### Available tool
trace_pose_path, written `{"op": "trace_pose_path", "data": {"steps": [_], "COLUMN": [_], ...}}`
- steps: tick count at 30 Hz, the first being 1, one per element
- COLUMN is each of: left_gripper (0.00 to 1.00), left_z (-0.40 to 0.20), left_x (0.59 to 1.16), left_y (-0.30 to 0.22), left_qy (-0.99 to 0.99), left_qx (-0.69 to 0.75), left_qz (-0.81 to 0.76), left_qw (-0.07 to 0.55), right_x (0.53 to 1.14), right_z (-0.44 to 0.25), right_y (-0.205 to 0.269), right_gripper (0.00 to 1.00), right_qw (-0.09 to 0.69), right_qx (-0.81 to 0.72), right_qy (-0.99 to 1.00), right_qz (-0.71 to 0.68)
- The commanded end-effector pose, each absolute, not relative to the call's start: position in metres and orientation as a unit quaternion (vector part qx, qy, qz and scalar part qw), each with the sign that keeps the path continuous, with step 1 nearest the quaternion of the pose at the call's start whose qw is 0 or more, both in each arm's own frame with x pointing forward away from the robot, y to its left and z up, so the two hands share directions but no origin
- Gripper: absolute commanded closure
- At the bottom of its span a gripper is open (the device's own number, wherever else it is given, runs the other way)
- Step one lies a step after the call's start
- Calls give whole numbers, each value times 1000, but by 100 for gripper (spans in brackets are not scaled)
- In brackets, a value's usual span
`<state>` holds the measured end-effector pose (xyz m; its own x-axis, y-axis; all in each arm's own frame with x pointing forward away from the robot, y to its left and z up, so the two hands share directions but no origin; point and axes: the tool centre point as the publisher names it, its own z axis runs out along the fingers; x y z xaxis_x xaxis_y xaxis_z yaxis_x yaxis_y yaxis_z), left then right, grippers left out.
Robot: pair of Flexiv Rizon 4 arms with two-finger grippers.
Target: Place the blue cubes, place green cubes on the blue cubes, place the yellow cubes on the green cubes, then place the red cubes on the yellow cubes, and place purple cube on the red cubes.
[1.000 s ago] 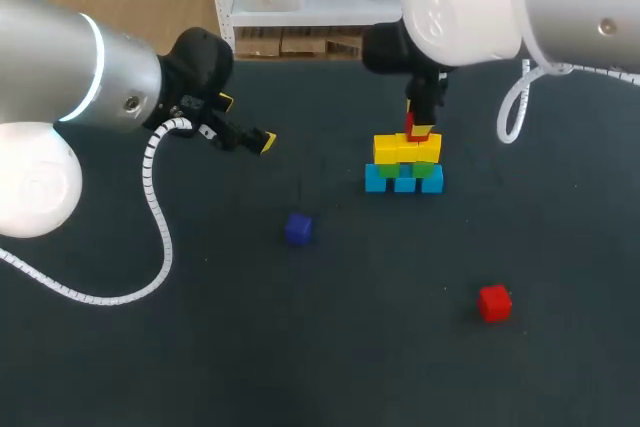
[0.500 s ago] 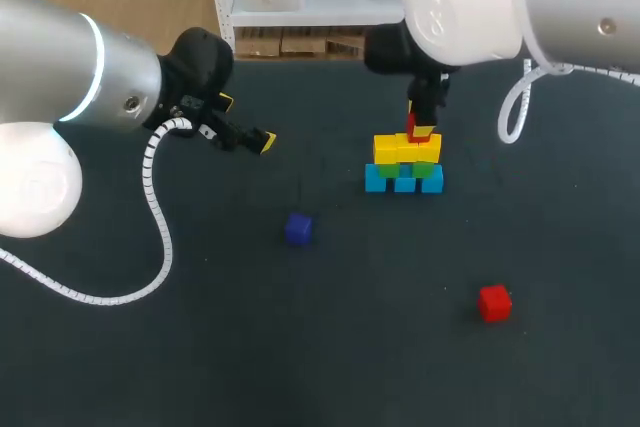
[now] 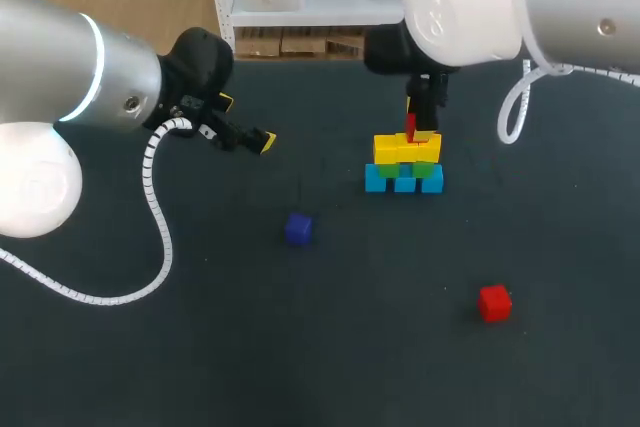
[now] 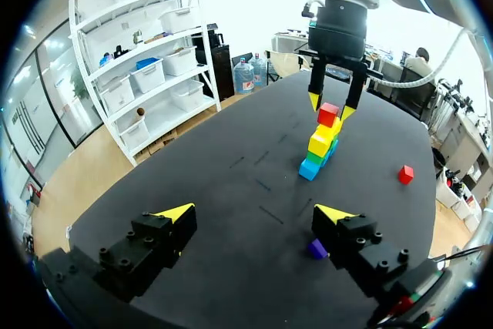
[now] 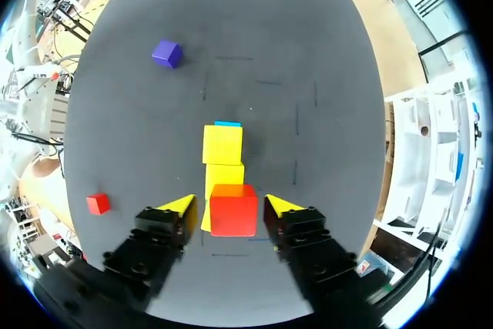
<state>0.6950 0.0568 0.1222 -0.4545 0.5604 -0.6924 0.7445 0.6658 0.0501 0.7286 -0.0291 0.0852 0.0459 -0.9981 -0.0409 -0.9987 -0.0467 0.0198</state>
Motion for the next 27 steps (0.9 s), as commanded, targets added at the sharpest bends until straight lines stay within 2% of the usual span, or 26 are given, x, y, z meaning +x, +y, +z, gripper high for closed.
{"op": "trace_pose_path", "data": {"steps": [1,2,13,27], "left_gripper": [0,0,0,0], "left_z": [122,122,122,122], "left_x": [695,695,695,695], "left_y": [59,59,59,59], "left_qy": [841,841,841,841], "left_qx": [389,389,389,389], "left_qz": [-135,-135,-135,-135], "left_qw": [352,352,352,352], "right_x": [730,730,718,661], "right_z": [86,86,105,145], "right_y": [-29,-29,-39,-69], "right_gripper": [3,0,0,0], "right_qw": [7,7,36,73], "right_qx": [-724,-724,-715,-705], "right_qy": [690,690,698,705], "right_qz": [22,22,14,-25]}}
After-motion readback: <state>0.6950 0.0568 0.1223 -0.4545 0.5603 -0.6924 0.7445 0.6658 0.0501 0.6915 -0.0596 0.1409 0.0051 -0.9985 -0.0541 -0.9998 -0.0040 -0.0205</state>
